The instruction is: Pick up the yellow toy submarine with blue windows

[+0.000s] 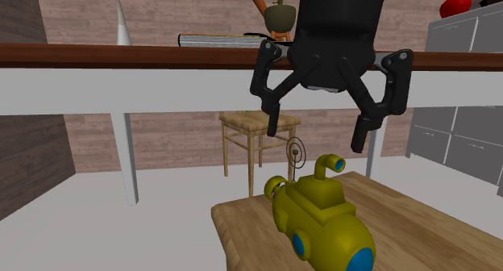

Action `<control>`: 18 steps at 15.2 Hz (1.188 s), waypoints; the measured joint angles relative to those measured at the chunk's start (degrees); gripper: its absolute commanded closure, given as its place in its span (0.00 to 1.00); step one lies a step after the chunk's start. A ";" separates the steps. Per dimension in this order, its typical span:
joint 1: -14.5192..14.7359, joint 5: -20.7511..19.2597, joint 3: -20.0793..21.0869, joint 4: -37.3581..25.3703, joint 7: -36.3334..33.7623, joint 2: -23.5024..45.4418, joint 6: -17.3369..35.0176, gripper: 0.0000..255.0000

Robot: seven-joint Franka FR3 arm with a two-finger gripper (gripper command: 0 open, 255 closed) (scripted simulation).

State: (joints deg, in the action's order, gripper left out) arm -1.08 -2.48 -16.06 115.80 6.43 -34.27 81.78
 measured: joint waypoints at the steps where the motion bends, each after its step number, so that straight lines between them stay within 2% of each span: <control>1: -0.06 0.16 -1.69 -1.94 1.64 1.59 -1.77 0.00; 3: -0.20 0.16 -3.11 -2.41 3.06 2.61 -2.40 0.00; 9: -0.63 -0.34 -3.72 2.96 3.67 1.39 1.37 0.00; 10: -0.65 -0.36 -3.74 3.29 3.68 1.36 1.67 1.00; 18: -0.68 -0.40 -3.81 3.61 3.73 1.30 2.06 1.00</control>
State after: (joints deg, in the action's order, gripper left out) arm -1.77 -2.88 -19.87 119.41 10.15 -32.98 83.85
